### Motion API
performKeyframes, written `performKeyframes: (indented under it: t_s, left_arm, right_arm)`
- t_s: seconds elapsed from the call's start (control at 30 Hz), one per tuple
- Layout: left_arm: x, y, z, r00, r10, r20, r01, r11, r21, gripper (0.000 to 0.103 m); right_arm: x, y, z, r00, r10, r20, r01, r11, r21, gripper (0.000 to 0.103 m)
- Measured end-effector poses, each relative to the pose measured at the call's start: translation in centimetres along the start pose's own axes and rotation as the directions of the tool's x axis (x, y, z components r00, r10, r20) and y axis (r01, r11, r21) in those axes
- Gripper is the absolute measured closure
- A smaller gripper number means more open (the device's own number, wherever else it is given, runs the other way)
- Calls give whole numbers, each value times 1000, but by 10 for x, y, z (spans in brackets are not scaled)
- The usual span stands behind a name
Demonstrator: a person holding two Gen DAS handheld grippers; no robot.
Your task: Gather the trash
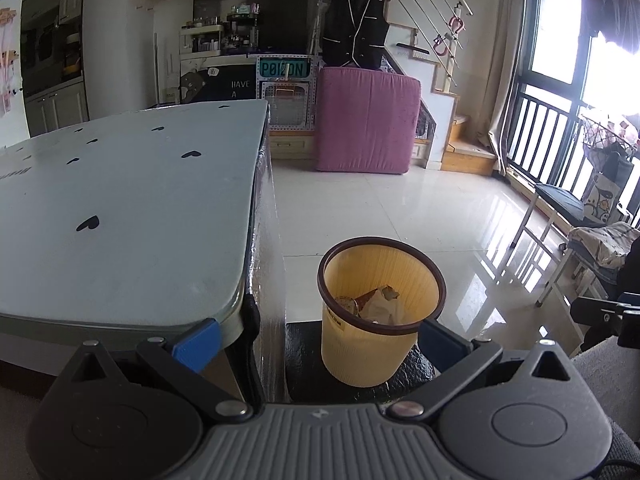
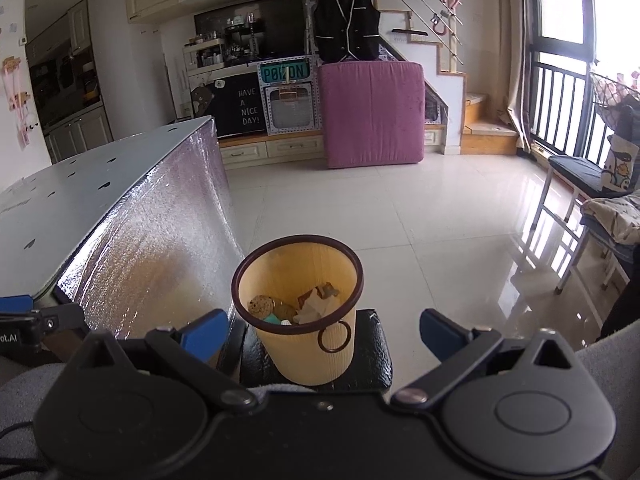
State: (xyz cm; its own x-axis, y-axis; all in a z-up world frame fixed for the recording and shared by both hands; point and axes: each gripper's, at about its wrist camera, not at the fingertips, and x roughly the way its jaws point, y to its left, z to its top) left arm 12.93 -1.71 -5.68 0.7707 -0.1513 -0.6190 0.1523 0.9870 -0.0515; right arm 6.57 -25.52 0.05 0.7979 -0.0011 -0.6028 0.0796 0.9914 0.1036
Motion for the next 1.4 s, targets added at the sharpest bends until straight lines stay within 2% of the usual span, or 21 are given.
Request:
performKeyframes:
  t_s: [0.27,1.4]
  left_arm:
    - [1,3,-2,1000,6,-7,-6,1000,-20,0]
    - [-2,4,-5,1000,4,-1,-5,1000,-25,0]
  right_arm:
    - [-2,7,-3,1000,-3,2,3,999,-33,0]
    - [-6,10,-5,1000,-6,11,6,999,-51,0]
